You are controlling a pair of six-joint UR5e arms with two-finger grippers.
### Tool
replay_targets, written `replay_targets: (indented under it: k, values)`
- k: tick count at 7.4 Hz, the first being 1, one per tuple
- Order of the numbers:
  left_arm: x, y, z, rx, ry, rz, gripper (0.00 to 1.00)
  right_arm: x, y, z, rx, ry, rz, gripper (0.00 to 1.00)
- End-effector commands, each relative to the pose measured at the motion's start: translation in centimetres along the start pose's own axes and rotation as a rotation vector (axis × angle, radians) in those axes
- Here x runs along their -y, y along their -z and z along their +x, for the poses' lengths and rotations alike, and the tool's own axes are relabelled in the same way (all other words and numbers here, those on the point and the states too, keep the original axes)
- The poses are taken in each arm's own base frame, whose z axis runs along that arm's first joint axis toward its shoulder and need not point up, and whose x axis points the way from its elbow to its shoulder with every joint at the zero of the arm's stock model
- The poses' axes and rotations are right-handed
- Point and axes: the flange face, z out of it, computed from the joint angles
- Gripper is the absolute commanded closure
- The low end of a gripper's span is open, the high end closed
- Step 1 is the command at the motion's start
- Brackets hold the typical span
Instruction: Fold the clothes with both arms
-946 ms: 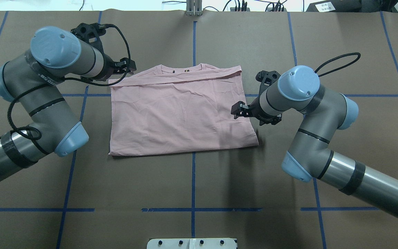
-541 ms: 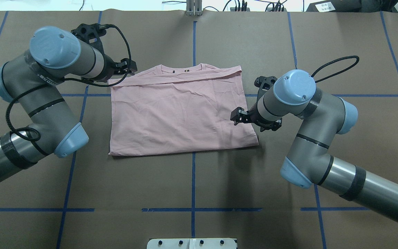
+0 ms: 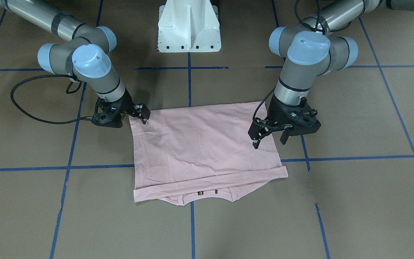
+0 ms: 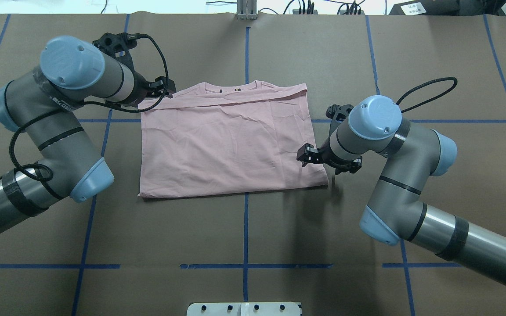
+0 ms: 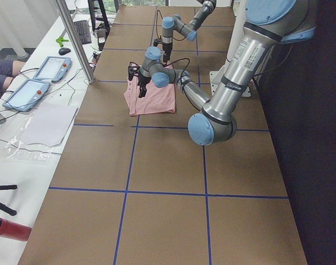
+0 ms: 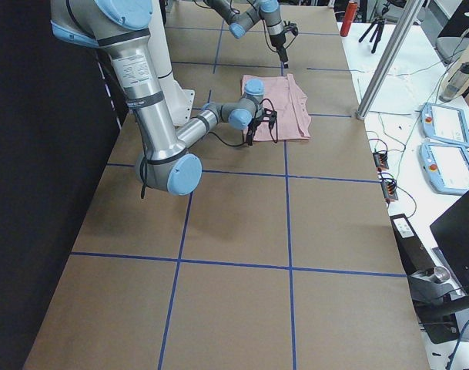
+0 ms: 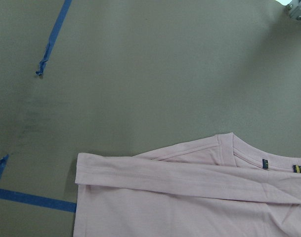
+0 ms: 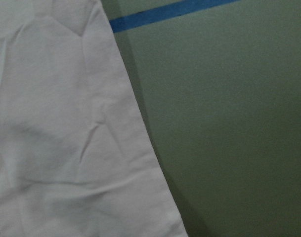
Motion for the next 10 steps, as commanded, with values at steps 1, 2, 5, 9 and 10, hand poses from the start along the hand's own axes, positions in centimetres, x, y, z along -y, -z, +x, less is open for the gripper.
replay_targets:
  k: [1, 2, 5, 9, 10]
  values:
    - [0.0, 0.1, 0.1, -0.003, -0.001, 0.000, 0.00, -0.8, -0.6, 0.0, -0.006, 0.007, -0.013, 0.23]
    - [0.0, 0.1, 0.2, -0.004, -0.001, 0.001, 0.00, -0.9, -0.6, 0.0, -0.005, 0.010, -0.018, 0.51]
    - [0.0, 0.1, 0.1, -0.003, 0.000, 0.000, 0.00, -1.0, -0.5, -0.1, -0.001, 0.011, -0.025, 1.00]
    - [0.0, 0.4, 0.7, -0.011, -0.003, 0.001, 0.00, -3.8, 1.6, 4.1, -0.007, 0.027, -0.059, 1.00]
    - [-0.2, 0.7, 0.9, -0.020, -0.001, 0.002, 0.00, -6.3, 3.2, 6.8, -0.028, 0.033, -0.084, 1.00]
